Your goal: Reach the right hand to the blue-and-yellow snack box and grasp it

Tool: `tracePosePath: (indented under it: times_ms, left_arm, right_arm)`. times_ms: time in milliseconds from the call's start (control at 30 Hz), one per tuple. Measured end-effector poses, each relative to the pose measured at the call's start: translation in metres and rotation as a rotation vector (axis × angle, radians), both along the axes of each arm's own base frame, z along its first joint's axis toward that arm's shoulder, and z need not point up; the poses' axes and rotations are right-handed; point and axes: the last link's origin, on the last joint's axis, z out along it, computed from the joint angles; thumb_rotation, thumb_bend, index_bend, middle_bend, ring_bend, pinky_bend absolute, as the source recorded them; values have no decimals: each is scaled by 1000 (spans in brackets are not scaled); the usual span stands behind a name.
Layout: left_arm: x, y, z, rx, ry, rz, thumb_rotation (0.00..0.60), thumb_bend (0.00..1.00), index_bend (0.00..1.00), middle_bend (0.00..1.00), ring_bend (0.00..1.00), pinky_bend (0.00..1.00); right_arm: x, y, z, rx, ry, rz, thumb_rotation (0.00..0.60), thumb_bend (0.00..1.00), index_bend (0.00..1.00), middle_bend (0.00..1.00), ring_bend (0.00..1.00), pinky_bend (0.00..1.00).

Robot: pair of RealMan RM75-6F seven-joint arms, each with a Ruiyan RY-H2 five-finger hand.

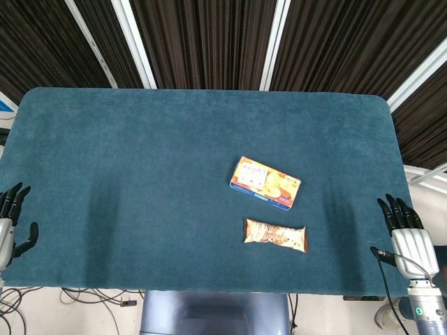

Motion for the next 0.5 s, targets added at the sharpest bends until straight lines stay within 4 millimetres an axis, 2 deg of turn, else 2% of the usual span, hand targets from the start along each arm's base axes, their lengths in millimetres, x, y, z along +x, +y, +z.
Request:
tracePosePath:
  times_ms: [300, 500]
  left_arm:
    - [0, 0, -1, -6, -6, 2, 600, 526, 30, 0, 7, 8]
    - [2, 1, -3, -15, -14, -1, 600, 526, 30, 0, 7, 9]
  right_arm:
    - [-3, -2, -2, 25, -23, -29, 600, 25, 0, 1, 38, 153]
    - [-4, -9, -5, 96, -106, -73, 600, 0, 0, 0, 24, 153]
